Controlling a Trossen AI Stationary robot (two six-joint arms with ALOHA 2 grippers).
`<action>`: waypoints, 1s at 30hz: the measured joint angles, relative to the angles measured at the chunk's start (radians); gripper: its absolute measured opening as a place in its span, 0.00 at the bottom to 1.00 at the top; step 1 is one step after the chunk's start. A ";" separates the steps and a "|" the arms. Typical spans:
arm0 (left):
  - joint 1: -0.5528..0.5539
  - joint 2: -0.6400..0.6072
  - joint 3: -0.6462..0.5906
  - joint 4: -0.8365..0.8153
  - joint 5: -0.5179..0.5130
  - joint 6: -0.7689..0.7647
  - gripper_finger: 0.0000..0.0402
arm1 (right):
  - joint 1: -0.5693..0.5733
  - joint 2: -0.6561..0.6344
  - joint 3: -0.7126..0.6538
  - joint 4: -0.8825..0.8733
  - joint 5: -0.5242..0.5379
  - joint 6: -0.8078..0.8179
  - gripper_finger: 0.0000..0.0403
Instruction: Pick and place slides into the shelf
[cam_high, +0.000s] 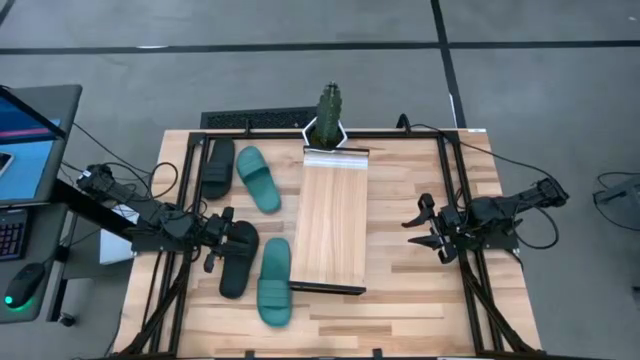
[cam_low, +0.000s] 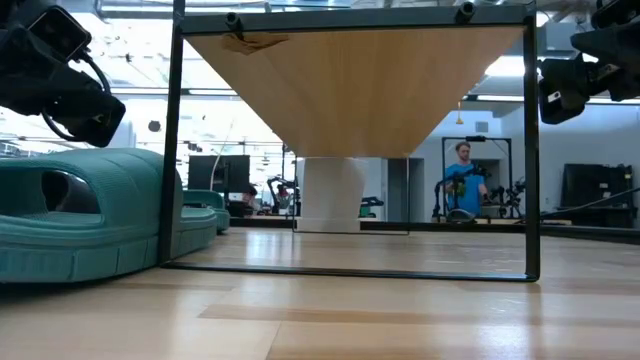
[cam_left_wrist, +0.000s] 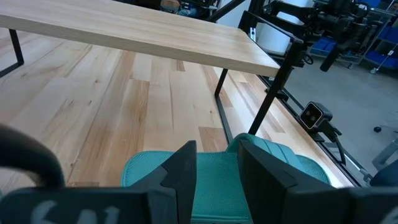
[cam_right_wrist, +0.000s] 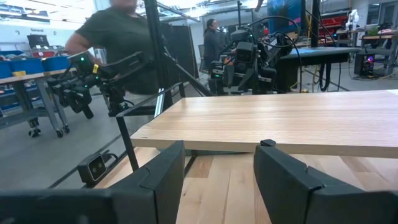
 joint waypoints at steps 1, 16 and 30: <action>0.000 0.000 0.000 0.000 0.000 0.000 0.26 | 0.000 0.000 0.000 0.000 0.000 0.000 0.44; 0.000 0.000 0.000 0.000 0.000 0.000 0.26 | 0.000 0.000 0.000 0.000 0.000 0.000 0.44; 0.000 0.000 0.000 0.006 -0.042 0.060 0.26 | 0.000 0.000 0.000 0.000 0.000 0.000 0.44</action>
